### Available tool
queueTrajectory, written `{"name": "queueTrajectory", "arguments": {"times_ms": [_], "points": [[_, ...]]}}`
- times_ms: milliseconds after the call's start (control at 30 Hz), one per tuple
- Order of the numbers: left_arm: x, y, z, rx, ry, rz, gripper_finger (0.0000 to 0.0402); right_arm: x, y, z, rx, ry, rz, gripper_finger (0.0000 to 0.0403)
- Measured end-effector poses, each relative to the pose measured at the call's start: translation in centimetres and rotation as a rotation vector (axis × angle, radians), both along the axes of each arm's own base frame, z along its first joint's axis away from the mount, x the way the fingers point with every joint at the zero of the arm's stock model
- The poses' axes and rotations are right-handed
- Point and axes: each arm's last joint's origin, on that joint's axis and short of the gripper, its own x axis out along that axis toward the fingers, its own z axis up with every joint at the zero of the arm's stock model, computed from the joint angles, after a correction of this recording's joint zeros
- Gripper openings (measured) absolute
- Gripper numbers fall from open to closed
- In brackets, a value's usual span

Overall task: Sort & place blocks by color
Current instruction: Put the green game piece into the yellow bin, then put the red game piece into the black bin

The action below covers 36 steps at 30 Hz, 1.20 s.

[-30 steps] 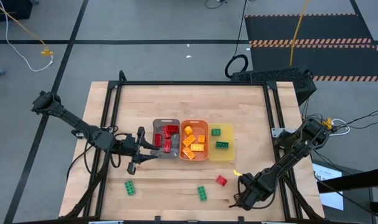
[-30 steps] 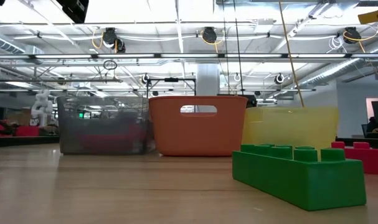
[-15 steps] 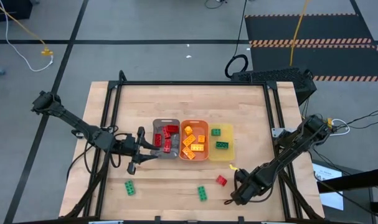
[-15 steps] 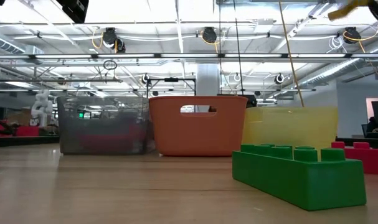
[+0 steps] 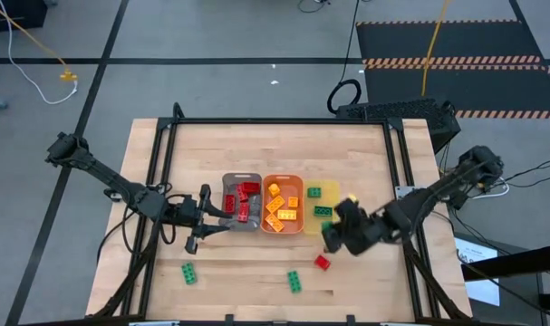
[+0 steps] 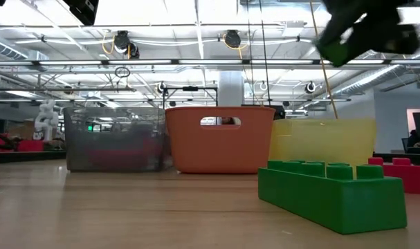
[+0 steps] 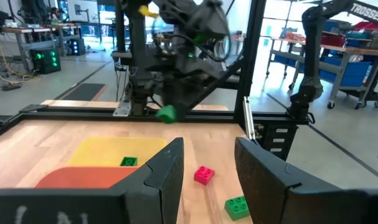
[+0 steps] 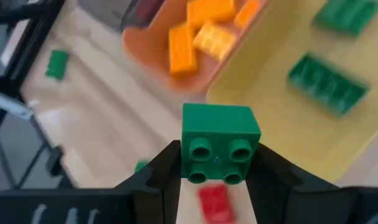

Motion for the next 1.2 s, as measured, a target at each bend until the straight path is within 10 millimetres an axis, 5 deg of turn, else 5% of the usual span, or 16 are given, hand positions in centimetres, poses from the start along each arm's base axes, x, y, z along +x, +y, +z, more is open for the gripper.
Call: {"name": "queueTrajectory", "arguments": {"times_ms": [300,733,1200], "points": [[0.0,0.0,0.0,-0.001,0.004,0.0,0.0143,2.4,-3.7,-1.6,-0.067,0.12,0.005,0.0137],[0.0,0.0,-0.1,-0.013,0.01,0.001,0.0143,2.6,-4.3,-2.1,-0.068,0.167,0.007,0.0242],[0.0,0.0,-0.1,-0.016,0.011,0.001,0.0143,2.7,1.2,-1.1,0.028,-0.032,0.314,0.0234]]}}
